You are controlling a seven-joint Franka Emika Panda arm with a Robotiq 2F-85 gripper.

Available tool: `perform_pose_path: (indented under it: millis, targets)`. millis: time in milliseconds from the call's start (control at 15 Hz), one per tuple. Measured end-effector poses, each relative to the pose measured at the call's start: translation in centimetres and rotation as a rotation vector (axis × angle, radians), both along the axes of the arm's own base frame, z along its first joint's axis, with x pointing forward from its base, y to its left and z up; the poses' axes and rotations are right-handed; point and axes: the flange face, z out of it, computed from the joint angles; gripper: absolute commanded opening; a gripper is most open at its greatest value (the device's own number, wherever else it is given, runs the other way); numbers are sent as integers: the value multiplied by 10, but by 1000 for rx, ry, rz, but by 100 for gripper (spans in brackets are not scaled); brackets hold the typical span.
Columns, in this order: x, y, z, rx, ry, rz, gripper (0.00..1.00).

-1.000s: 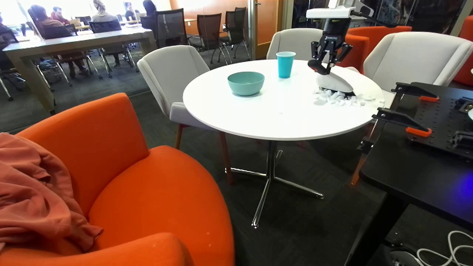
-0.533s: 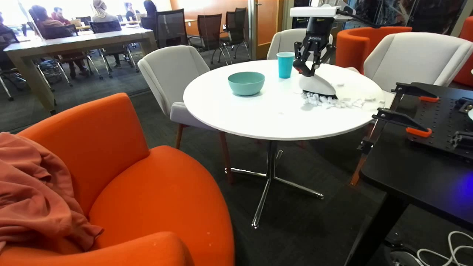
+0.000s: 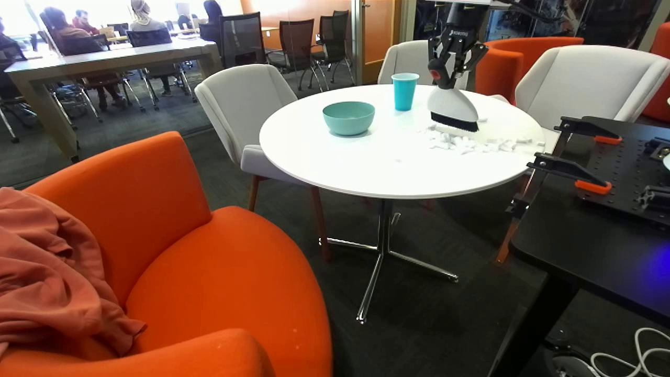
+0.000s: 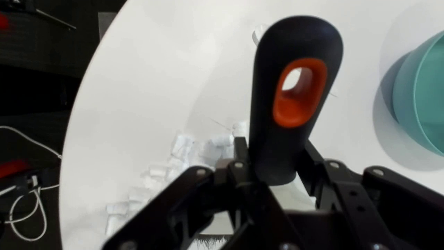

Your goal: Pour the things in the bowl onto the table and then sweep them to the left

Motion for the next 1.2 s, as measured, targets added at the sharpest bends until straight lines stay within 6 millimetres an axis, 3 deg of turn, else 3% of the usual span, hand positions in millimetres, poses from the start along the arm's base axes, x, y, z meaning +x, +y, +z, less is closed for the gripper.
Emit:
perform_pose_path:
  millis: [333,733,933,1200]
  targets:
    - [-33,-46,23,-47,-53,-81,13]
    - [-63,-117,33,-90,-99,-102,13]
    - [-66,-147,35,-102,-121,-94,13]
    - [-55,-170,21,-78,-100,-87,13]
